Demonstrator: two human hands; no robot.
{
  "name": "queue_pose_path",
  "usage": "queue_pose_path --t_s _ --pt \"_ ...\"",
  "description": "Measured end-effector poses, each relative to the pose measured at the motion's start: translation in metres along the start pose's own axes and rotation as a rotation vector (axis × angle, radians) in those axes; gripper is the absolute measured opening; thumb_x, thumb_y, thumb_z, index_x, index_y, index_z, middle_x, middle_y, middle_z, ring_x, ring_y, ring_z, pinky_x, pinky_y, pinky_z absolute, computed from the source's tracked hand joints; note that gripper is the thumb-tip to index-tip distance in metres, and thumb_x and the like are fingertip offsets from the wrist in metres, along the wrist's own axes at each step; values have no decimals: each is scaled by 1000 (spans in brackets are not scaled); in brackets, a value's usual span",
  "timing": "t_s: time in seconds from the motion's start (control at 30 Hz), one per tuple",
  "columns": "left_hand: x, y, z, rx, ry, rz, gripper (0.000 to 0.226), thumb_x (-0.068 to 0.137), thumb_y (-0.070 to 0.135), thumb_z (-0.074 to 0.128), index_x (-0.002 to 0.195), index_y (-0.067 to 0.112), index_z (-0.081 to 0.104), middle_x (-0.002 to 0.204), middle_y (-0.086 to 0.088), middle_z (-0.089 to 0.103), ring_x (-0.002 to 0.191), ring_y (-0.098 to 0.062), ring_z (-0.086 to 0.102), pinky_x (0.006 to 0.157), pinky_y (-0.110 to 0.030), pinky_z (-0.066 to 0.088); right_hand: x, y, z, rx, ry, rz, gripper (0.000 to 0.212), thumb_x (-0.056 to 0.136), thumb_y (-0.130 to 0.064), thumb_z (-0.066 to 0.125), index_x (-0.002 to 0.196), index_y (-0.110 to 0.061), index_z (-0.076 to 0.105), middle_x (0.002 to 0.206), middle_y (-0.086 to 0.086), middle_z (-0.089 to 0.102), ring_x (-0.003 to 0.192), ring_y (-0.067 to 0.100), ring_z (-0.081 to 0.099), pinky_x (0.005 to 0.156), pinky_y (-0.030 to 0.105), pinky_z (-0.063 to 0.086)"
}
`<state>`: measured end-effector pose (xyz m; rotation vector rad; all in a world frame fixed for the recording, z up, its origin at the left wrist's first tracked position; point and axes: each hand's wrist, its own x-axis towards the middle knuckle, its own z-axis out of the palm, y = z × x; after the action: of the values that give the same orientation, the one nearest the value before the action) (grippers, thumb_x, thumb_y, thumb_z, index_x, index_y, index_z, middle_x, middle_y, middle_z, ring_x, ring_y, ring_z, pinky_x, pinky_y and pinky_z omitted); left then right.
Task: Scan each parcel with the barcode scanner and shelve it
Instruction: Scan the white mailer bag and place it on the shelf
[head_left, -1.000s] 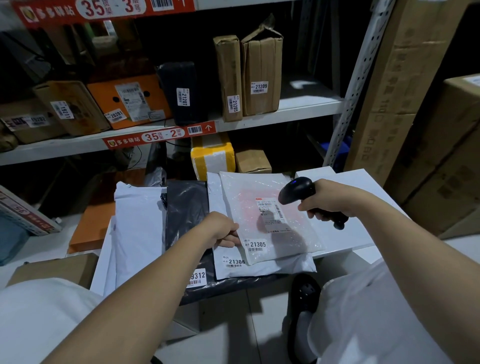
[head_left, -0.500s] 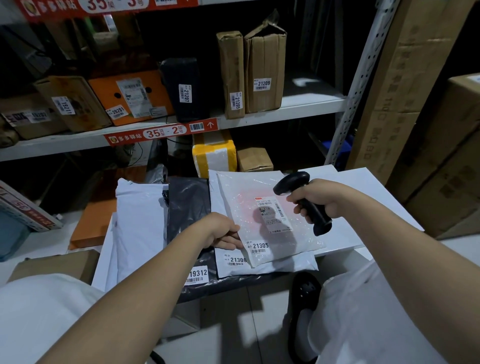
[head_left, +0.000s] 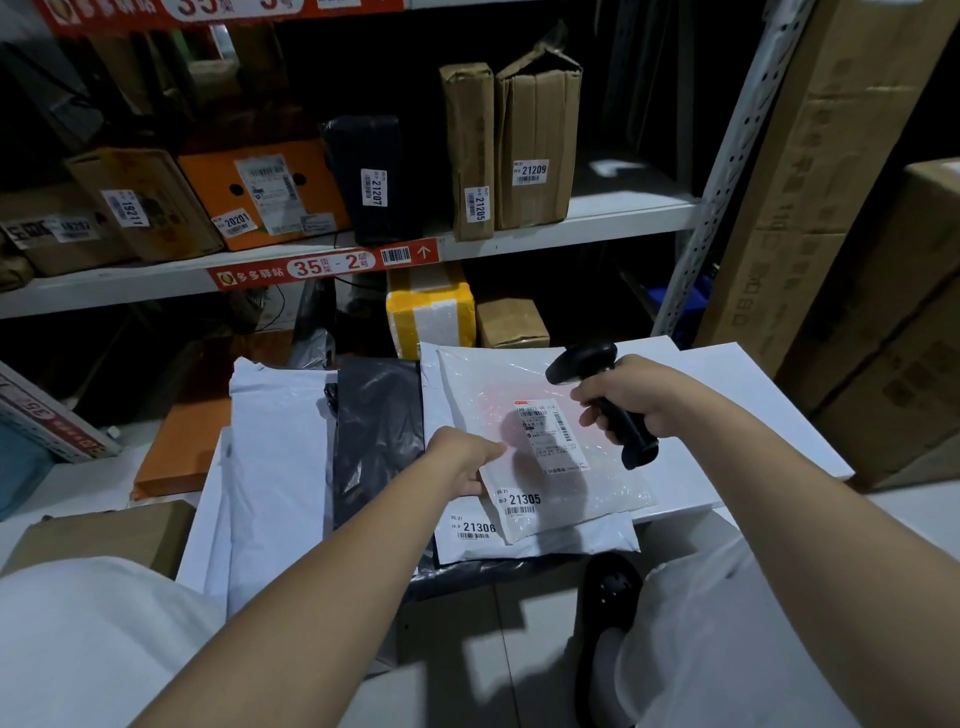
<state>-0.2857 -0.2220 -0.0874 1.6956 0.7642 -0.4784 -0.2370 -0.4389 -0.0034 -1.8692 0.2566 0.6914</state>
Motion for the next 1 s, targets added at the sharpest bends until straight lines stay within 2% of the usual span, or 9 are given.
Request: queue_pose_path --t_s 0.1,0.2,0.3,0.4,0.47,0.67,0.8,0.9,1.0 --pt "9 -3 3 50 49 45 40 92 14 80 123 -1 60 113 -13 69 95 -26 69 60 -31 58 0 -2 4 -25 3 -9 9 97 -6 66 95 -1 59 75 20 66 51 20 52 51 30 46" --pt "15 -6 3 38 29 104 28 96 13 73 121 5 62 104 -9 70 89 -24 66 71 -34 58 4 -3 4 -35 25 -21 7 97 -6 67 97 -2 61 76 20 67 52 20 52 53 31 46" --pt "9 -3 -1 -46 -54 134 20 104 11 61 124 12 60 112 -7 71 86 -20 66 67 -30 54 8 -3 3 -30 70 -32 7 96 -5 68 101 -3 63 77 20 68 51 21 52 52 30 45" --pt "4 6 -10 -204 -109 148 30 107 2 53 136 8 56 128 -13 70 114 -30 68 101 -46 56 12 -2 1 5 124 -44 10 95 -4 68 104 -2 64 78 19 69 51 21 52 51 29 44" --pt "2 12 -19 -243 -117 181 33 107 1 51 139 7 54 131 -14 70 120 -33 67 108 -50 52 16 -2 0 29 164 -49 11 94 -4 69 104 0 65 79 19 70 52 21 53 52 30 45" --pt "-13 30 -56 -279 -161 246 29 109 5 47 133 12 60 125 -13 74 115 -35 70 101 -58 55 25 2 9 81 197 -49 21 91 -6 72 110 -1 65 80 19 70 62 26 66 56 32 49" --pt "-21 39 -91 -380 -138 272 21 109 4 48 123 10 62 120 -18 75 108 -38 72 92 -57 58 23 -1 21 132 185 -77 28 91 -13 75 116 -9 63 93 19 68 74 31 68 59 36 54" --pt "-25 46 -118 -402 -123 291 26 108 7 51 132 7 59 123 -21 74 112 -44 71 96 -65 55 17 -6 31 168 195 -103 22 93 -15 73 112 -9 64 93 16 63 76 31 60 62 41 53" --pt "-31 54 -145 -417 -107 325 31 108 9 51 138 8 58 124 -22 73 113 -45 71 95 -66 55 15 -9 47 228 173 -124 15 95 -17 73 106 -12 64 98 17 62 81 33 62 68 47 57"
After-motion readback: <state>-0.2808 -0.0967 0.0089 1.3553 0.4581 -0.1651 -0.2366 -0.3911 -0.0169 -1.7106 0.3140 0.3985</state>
